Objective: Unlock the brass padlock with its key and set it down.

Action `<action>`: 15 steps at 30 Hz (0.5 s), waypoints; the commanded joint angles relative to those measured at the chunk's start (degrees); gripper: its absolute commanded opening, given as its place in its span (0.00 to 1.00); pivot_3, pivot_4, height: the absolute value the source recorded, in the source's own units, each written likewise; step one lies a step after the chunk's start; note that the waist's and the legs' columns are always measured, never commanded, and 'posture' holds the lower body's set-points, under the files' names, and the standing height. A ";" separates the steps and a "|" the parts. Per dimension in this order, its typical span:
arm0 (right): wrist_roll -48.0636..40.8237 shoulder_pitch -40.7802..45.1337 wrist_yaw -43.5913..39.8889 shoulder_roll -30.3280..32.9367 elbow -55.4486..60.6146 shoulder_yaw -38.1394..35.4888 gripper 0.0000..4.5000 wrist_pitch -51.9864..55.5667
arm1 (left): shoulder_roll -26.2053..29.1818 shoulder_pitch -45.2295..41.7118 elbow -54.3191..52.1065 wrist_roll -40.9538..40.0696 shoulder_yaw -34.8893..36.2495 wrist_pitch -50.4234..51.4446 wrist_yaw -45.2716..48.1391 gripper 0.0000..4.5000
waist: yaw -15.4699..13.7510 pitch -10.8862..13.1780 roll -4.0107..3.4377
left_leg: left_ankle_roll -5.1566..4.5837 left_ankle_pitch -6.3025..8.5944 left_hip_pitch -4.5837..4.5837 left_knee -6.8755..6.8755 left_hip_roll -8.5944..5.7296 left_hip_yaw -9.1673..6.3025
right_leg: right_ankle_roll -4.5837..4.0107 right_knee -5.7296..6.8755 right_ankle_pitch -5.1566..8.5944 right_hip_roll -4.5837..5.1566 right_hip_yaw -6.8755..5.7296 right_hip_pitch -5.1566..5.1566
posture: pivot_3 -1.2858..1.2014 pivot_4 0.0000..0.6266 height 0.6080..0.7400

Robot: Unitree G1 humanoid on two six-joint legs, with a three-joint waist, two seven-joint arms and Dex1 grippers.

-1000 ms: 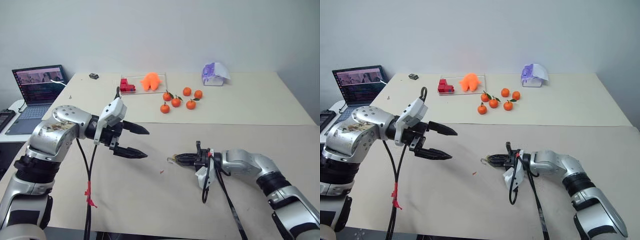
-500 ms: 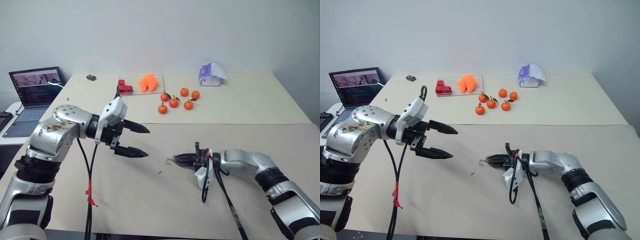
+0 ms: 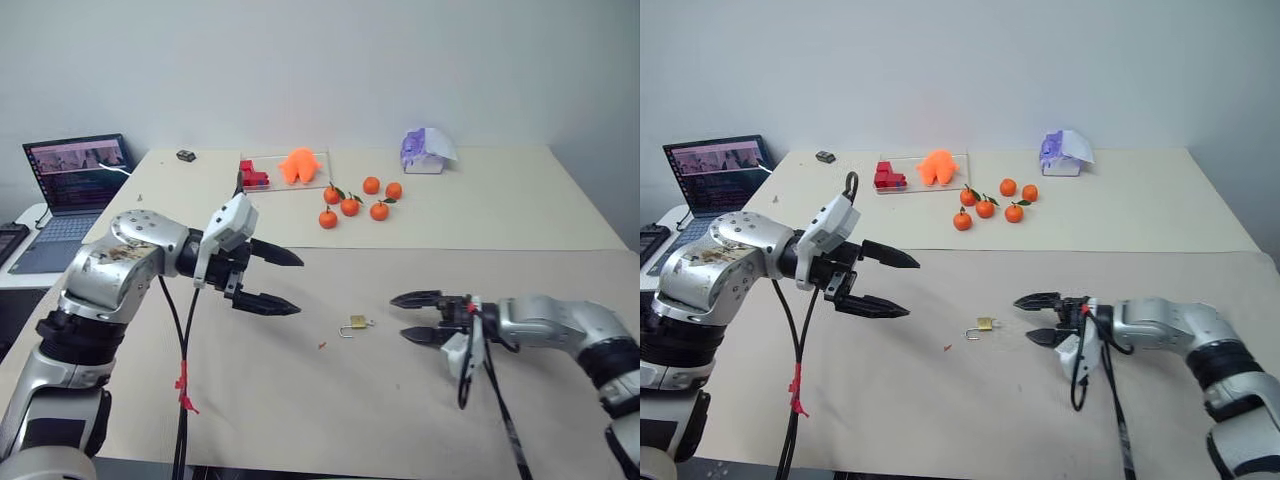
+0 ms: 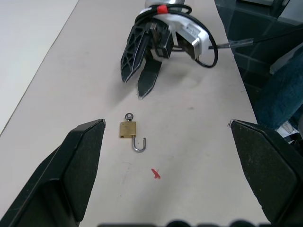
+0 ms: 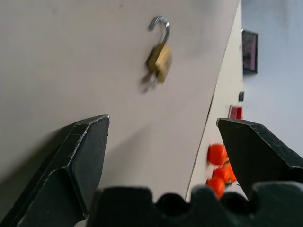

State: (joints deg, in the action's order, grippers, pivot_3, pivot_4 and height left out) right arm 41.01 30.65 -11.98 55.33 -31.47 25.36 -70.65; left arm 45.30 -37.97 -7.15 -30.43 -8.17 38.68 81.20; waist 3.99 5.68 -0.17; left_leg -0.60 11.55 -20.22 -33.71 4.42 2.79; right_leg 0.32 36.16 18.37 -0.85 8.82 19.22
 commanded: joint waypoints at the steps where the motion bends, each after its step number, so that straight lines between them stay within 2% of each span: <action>1: -15.71 -1.98 -11.36 2.34 3.01 -0.13 0.99 7.28 | -0.75 -0.33 0.32 0.62 0.25 -2.26 -0.56 1.00 | 0.26 0.01 0.01 | 0.00 0.00 0.00 0.00 0.01 0.00 | -0.01 0.01 0.00 -0.02 0.03 -0.02 | 0.52 0.24 0.88; 2: -20.37 -2.62 -15.28 2.61 3.92 0.24 0.99 10.31 | -0.84 -0.12 0.39 0.90 0.15 -2.66 -0.66 1.00 | 0.34 0.02 0.03 | 0.00 0.00 0.00 0.01 0.01 0.00 | -0.01 0.02 0.00 -0.03 0.03 -0.04 | 0.52 0.24 0.88; 3: -29.22 -4.42 -22.19 2.92 7.12 0.44 0.99 17.69 | -0.69 0.47 0.45 2.30 -0.43 -4.35 -0.98 1.00 | 0.42 0.04 0.03 | 0.00 0.00 0.00 0.01 0.02 0.00 | -0.01 0.02 0.00 -0.05 0.03 -0.12 | 0.52 0.24 0.88; 5: -54.21 -8.95 -36.31 5.53 21.10 -1.51 0.99 45.27 | 0.11 3.29 0.57 6.88 -2.18 -11.17 -1.10 1.00 | 0.40 0.05 -0.03 | 0.00 0.00 0.01 0.05 0.03 -0.03 | -0.03 -0.01 0.01 -0.06 0.02 -0.40 | 0.52 0.24 0.88; 6: -66.13 -10.34 -40.29 7.10 27.80 -3.28 0.99 58.97 | 0.07 4.50 0.59 7.48 -2.24 -12.60 -1.18 1.00 | 0.41 0.07 -0.15 | 0.01 0.00 0.07 0.09 0.07 -0.02 | -0.06 -0.01 0.03 -0.07 0.01 -0.55 | 0.52 0.24 0.88; 8: -81.13 -11.27 -43.17 9.72 36.40 -7.04 0.99 76.23 | -0.89 5.83 0.76 7.13 -1.32 -14.10 -1.81 1.00 | 0.33 0.21 -0.38 | 0.03 -0.01 0.11 0.03 0.13 -0.01 | -0.06 -0.06 0.03 -0.08 0.00 -0.74 | 0.52 0.24 0.88; 11: -92.22 -12.02 -42.70 11.29 44.44 -14.51 0.99 87.98 | -3.98 6.84 0.69 4.91 2.18 -12.67 -6.81 1.00 | -0.12 0.28 -0.34 | -0.01 0.02 0.05 0.05 0.25 -0.02 | -0.04 -0.14 0.04 -0.06 -0.17 -0.83 | 0.52 0.24 0.88; 15: -95.07 -14.40 -42.07 11.90 50.29 -20.99 0.99 95.86 | -6.49 9.14 -2.90 1.00 6.43 -9.25 -12.15 1.00 | -0.61 0.28 -0.33 | -0.03 0.03 0.01 0.32 0.28 -0.06 | 0.37 -0.29 0.28 -0.06 -0.31 -0.76 | 0.52 0.24 0.88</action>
State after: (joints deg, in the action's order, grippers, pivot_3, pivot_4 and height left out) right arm -52.33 16.82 -54.33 66.63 16.57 7.49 21.89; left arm 38.93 -29.09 -7.52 -27.42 -4.55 28.56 71.42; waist 3.38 5.96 -0.50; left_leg -0.62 11.57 -20.26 -33.28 4.68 2.74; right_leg 0.70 35.85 18.66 -0.89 8.50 18.53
